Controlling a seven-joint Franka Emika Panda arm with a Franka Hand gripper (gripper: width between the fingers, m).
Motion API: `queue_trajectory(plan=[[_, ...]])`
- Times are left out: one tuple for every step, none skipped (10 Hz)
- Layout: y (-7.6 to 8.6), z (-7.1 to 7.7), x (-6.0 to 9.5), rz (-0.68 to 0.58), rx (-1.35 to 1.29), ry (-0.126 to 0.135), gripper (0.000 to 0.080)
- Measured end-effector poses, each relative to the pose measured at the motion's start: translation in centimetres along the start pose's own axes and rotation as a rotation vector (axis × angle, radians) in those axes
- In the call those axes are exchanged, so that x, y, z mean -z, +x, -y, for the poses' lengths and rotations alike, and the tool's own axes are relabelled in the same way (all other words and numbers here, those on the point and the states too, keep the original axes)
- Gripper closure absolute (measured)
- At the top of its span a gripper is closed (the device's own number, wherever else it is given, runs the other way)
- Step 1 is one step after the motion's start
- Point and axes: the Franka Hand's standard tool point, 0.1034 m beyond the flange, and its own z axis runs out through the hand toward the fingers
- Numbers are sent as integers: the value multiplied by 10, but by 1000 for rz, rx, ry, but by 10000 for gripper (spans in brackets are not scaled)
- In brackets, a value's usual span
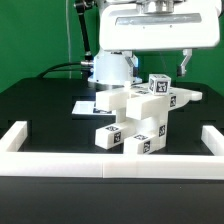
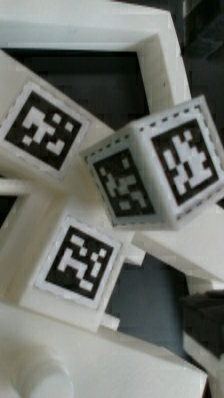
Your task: Assemble chair
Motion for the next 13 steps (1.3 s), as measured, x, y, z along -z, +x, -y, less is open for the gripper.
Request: queue_trajectory(plan=[[0,1,1,13,0,5,151],[3,2,3,9,8,7,151],[3,2,3,27,11,10,151],[1,4,3,76,9,18,151],[1,4,3,148,12,23,151],[3,4,2,157,13,20,151],[2,2,-1,176,17,15,151],[4,-1,-6,157,26,5,151],[3,-3,-8,155,25,0,151],[3,-2,-10,151,28,-3,151],[2,1,-10,143,38,-5,151],[-1,3,-11,146,54,-8,151],[-1,5,-10,145,61,-8,151]])
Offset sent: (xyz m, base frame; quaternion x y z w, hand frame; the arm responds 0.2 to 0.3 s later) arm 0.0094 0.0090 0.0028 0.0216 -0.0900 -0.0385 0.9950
